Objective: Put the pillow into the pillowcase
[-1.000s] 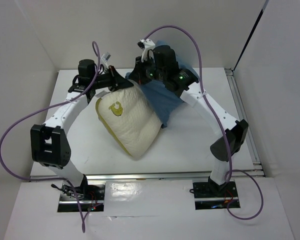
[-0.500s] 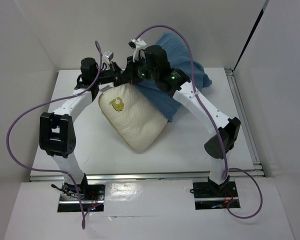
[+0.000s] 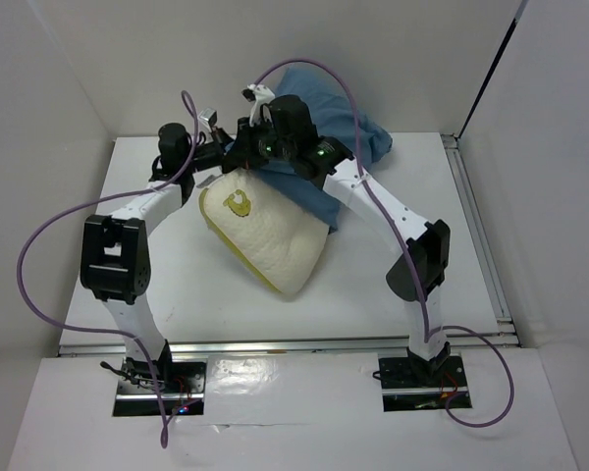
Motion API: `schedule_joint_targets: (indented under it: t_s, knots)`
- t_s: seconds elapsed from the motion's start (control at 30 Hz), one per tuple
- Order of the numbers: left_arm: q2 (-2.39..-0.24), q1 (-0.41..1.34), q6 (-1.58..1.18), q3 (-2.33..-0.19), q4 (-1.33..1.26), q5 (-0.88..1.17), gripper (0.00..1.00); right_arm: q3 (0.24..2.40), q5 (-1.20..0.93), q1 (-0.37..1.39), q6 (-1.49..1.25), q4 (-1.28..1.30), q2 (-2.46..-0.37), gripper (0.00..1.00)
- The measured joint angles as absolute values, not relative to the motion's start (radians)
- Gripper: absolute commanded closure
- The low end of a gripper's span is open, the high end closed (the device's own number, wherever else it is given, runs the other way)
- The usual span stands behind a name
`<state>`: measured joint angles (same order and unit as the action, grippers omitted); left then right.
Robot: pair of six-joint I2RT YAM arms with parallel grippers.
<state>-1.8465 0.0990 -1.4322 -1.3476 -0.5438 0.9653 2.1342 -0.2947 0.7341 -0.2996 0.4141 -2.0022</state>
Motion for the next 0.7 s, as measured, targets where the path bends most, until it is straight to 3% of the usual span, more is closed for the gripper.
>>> schedule_joint_targets:
  t_s: [0.1,0.2,0.33,0.47,0.7]
  knots:
    - [-1.884,0.099,-1.439,-1.329,-0.555,0.957,1.0,2.123,-0.3,0.735,-0.308,0.41,-2.003,0.42]
    - [-1.935,0.085,-1.418,-1.327,-0.553,0.956,0.89,2.109,-0.293,0.739,-0.303,0.408,-2.003,0.31]
    - [-1.998,0.046,-1.335,-1.341,-0.496,0.944,0.51,2.085,-0.277,0.739,-0.289,0.412,-2.001,0.3]
    - [-2.063,-0.029,-1.172,-1.417,-0.33,0.876,0.42,2.067,-0.275,0.738,-0.263,0.403,-1.964,0.28]
    - [-2.104,-0.095,-0.78,-1.757,0.133,0.735,0.42,1.946,-0.239,0.673,-0.147,0.344,-1.819,0.3]
